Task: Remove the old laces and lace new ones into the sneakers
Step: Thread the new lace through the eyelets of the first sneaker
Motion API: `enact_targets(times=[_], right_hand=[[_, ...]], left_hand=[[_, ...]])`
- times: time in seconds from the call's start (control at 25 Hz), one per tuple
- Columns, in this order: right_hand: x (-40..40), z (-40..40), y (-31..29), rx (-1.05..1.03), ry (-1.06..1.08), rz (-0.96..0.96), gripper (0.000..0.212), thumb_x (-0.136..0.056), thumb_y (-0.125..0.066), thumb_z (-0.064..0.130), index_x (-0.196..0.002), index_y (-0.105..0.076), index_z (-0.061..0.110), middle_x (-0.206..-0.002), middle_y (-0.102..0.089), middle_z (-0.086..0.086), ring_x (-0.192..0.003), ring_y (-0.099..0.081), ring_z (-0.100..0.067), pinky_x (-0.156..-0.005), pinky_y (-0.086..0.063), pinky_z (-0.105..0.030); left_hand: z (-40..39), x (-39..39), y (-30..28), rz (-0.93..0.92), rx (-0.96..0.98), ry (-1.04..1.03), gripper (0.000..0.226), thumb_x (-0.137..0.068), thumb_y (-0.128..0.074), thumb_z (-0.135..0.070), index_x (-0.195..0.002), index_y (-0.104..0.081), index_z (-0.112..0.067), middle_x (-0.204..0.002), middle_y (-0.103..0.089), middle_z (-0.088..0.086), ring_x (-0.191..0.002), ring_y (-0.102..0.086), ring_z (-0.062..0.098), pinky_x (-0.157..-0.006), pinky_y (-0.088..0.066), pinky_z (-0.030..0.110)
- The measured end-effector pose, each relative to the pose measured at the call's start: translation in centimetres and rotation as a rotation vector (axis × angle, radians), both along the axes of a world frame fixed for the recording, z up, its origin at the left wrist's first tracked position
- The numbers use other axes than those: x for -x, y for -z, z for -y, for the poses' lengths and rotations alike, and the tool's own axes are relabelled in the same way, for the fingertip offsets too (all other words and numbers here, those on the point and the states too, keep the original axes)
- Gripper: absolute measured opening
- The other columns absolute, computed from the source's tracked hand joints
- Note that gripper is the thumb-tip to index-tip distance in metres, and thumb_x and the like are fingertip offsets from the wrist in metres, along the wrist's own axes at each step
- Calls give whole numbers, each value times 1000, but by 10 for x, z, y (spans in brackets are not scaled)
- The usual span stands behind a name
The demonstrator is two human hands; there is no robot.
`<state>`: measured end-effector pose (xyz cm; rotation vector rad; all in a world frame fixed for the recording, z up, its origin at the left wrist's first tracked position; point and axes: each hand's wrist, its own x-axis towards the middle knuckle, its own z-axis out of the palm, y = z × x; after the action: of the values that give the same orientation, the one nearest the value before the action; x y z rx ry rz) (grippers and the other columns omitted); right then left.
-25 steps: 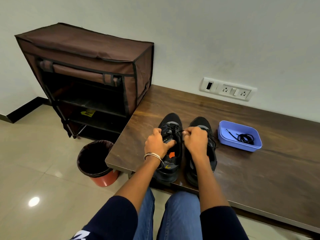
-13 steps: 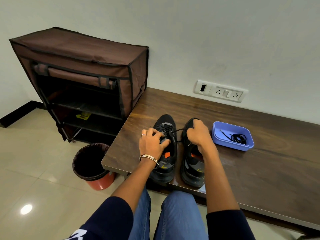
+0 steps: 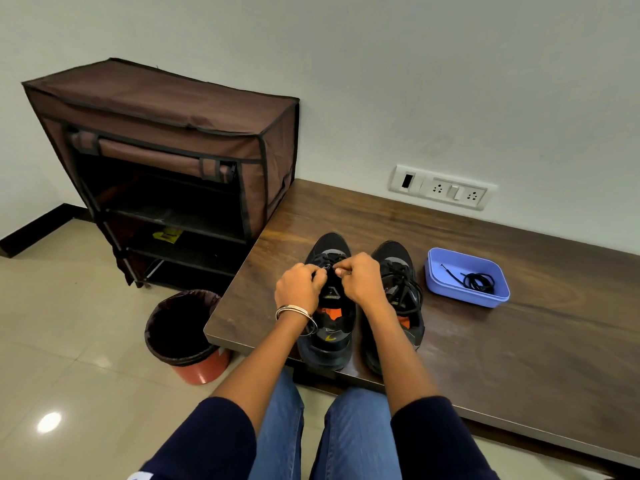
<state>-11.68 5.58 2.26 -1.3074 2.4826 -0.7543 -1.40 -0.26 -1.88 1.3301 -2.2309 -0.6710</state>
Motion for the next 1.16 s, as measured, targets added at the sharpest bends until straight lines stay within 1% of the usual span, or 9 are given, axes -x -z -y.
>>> enact_targets(times=[0.12,0.2,0.32,0.56,0.68,0.8,0.96,1.08,1.16], right_hand=[[-5,5,9,53,85,7,15,-88,-66,8,-100,-76,5,-100,-73,-16,-101,-65,-28,-91,-51,-39],[-7,8,10,75,175,55,10,-86,-70,9,-93,-77,8,-93,-73,-15,-95,-67,-28,-84,-54,-37],[-12,9,16,101,243,107,10,-87,-67,9,-83,-76,9,-88,-72,-13,-88,-66,-26,-71,-51,-30],[-22,11,25,74,279,31,19,-91,-59,8,-77,-72,8,-86,-70,-10,-84,-65,-25,-62,-42,-28],[-22,7,32,138,268,4,16,-90,-59,4,-90,-75,6,-92,-72,-9,-91,-66,-23,-73,-49,-30],[-22,0,35,321,285,114,23,-85,-63,-5,-101,-75,7,-90,-74,-6,-89,-68,-13,-86,-50,-22],[-24,-1,36,408,325,232,47,-82,-60,-13,-123,-65,9,-82,-73,-3,-82,-67,-12,-85,-47,-15],[-22,-5,36,373,302,216,49,-84,-55,-13,-129,-59,6,-91,-73,-7,-91,-67,-18,-91,-48,-20],[-22,-7,34,352,300,240,48,-87,-50,-13,-132,-55,2,-94,-72,-12,-94,-66,-21,-87,-43,-16]], left_hand=[[3,-3,0,-95,-94,-15,31,-94,-47,-39,-94,-74,-22,-97,-70,8,-90,-62,33,-70,-44,35],[2,-2,0,-133,-129,-29,31,-94,-48,-41,-93,-74,-24,-94,-71,8,-89,-62,33,-68,-41,33],[1,-3,2,-160,-154,-39,34,-94,-47,-43,-87,-73,-23,-90,-70,8,-86,-62,33,-65,-39,32],[1,-5,1,-167,-151,-13,32,-94,-50,-40,-88,-76,-23,-88,-71,5,-87,-62,28,-65,-40,31],[6,-7,7,-259,-145,77,24,-93,-56,-38,-98,-76,-25,-100,-73,1,-96,-65,20,-76,-48,30],[10,-4,11,-320,-199,55,22,-94,-56,-32,-99,-75,-22,-99,-74,0,-97,-66,17,-82,-48,27],[13,6,6,-301,-237,18,13,-90,-64,-22,-94,-76,-18,-92,-73,2,-90,-65,17,-78,-47,23],[10,8,3,-336,-286,-27,11,-86,-69,-21,-93,-76,-15,-89,-73,2,-85,-64,13,-74,-44,18],[8,8,2,-351,-314,-51,12,-84,-72,-22,-91,-76,-14,-88,-73,2,-80,-62,10,-74,-45,18]])
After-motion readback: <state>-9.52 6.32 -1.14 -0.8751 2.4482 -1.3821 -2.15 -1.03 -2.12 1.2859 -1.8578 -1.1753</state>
